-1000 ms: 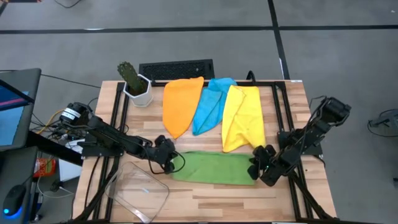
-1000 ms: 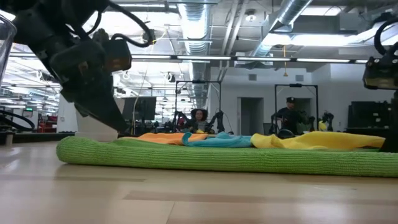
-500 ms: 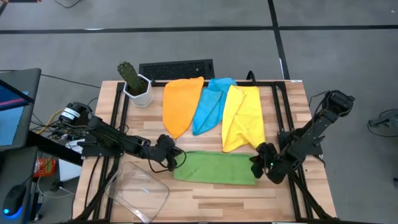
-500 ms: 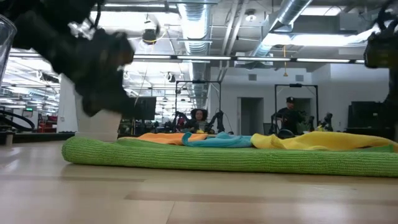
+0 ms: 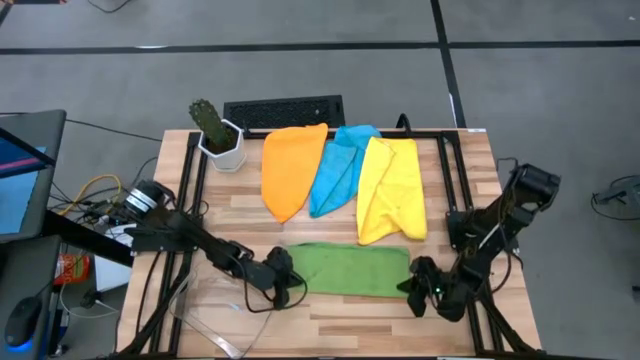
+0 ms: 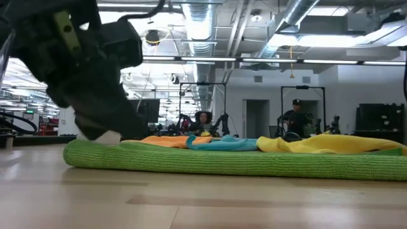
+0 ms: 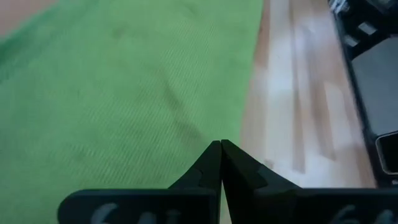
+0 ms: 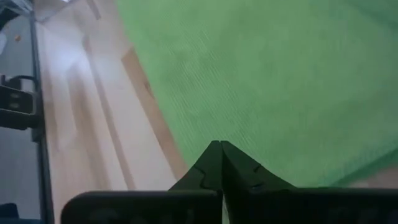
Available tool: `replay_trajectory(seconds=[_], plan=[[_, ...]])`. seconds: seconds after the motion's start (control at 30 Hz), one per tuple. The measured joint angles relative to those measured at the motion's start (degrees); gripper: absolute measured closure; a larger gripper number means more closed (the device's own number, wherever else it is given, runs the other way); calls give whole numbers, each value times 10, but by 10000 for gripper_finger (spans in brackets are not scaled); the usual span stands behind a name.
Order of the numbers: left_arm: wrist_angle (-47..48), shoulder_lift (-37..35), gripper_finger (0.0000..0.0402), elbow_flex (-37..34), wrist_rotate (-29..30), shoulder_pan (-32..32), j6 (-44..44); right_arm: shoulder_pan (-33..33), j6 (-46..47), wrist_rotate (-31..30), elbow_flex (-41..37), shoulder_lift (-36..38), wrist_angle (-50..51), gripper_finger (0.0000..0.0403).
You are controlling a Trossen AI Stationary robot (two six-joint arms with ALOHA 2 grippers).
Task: Fold microfiber towels
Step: Fold the green microfiber towel
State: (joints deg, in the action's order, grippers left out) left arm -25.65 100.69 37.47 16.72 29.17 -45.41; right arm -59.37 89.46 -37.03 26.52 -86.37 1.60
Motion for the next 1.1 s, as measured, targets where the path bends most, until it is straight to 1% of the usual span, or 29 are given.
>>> replay_trajectory(seconds=[0.1, 0.27, 0.4, 0.5, 0.6, 0.77, 0.93, 1.03, 1.1], plan=[[46, 12, 401, 8, -2, 1, -14, -4, 14, 23, 0, -25, -9, 378], [80, 15, 401, 9, -7, 1, -21, -9, 19, 23, 2, -43, -23, 391], [82, 15, 401, 9, -9, 1, -2, -9, 20, 25, 2, -45, -18, 382], [106, 14, 401, 10, -8, 0, -2, -10, 22, 34, 3, -41, -1, 375], [109, 12, 401, 10, -6, -7, 3, -14, 22, 36, 2, -24, 35, 379], [92, 12, 401, 8, -5, -34, 42, 15, 13, 31, -2, 25, 131, 388], [89, 9, 401, 7, -29, -61, 60, 33, -5, 31, -2, 80, 193, 372], [93, 2, 401, 6, -48, -70, 74, 31, -10, 11, -2, 113, 196, 365], [96, -5, 401, 6, -55, -71, 74, 27, -25, -14, -2, 131, 176, 367]])
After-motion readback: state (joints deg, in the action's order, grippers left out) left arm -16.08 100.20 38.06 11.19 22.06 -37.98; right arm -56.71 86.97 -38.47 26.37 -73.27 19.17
